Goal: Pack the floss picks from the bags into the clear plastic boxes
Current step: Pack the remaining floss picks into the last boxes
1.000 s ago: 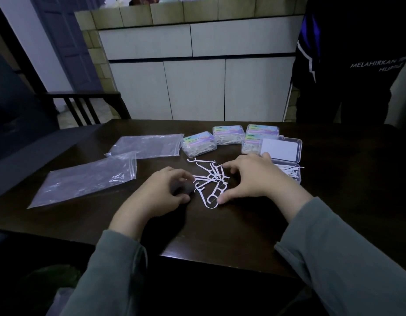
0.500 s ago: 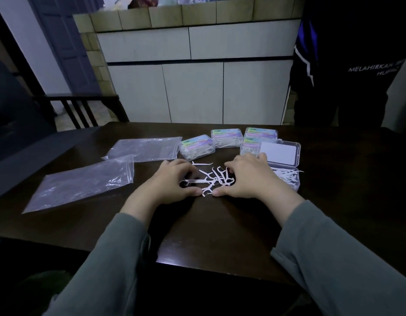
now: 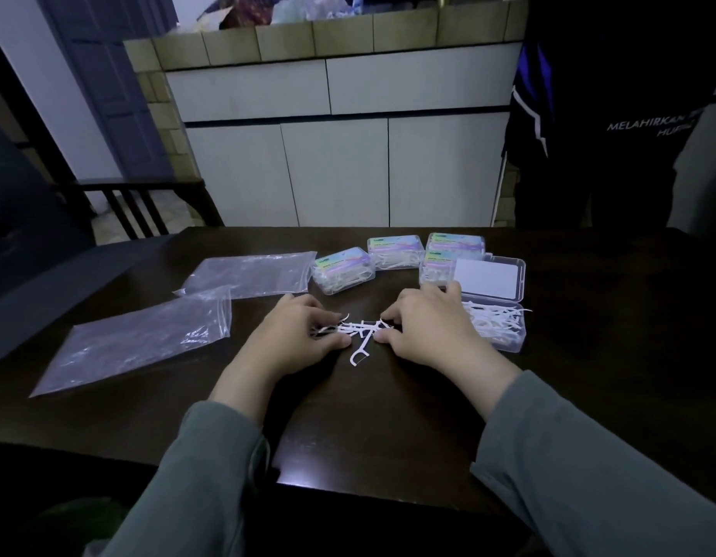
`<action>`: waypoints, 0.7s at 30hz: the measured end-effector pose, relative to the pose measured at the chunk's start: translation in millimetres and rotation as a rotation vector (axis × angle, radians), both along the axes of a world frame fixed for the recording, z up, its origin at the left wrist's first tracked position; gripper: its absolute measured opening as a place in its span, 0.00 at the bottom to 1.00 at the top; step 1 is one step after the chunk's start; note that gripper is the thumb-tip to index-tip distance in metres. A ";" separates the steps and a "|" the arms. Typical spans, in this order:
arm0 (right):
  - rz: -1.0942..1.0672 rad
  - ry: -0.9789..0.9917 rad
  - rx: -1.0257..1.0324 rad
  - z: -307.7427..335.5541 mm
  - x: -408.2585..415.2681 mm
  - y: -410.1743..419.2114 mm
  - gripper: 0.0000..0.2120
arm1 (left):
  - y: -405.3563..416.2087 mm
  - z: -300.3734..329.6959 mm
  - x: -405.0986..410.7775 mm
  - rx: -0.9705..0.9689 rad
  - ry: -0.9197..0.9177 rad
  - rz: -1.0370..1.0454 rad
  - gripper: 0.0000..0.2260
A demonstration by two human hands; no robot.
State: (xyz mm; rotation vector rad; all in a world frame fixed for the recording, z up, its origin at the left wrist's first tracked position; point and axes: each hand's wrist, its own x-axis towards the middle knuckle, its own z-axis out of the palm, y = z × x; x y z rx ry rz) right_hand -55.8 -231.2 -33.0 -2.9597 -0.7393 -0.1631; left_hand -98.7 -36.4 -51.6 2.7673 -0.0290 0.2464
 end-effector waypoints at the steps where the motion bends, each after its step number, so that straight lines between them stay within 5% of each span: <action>1: -0.013 -0.017 0.010 -0.1 -1.8 2.6 0.16 | -0.5 0.4 -2.2 -0.002 -0.029 0.009 0.21; 7: -0.028 -0.142 -0.179 -0.2 -10.5 12.2 0.10 | -11.4 1.2 -11.1 0.120 -0.125 0.114 0.11; 11: -0.043 -0.168 -0.351 -6.4 -14.6 15.5 0.15 | -20.1 -3.5 -11.6 0.171 -0.161 0.185 0.11; 21: -0.089 -0.091 -0.383 -11.4 -11.8 13.5 0.17 | -31.6 -10.6 -10.7 0.399 -0.085 0.233 0.15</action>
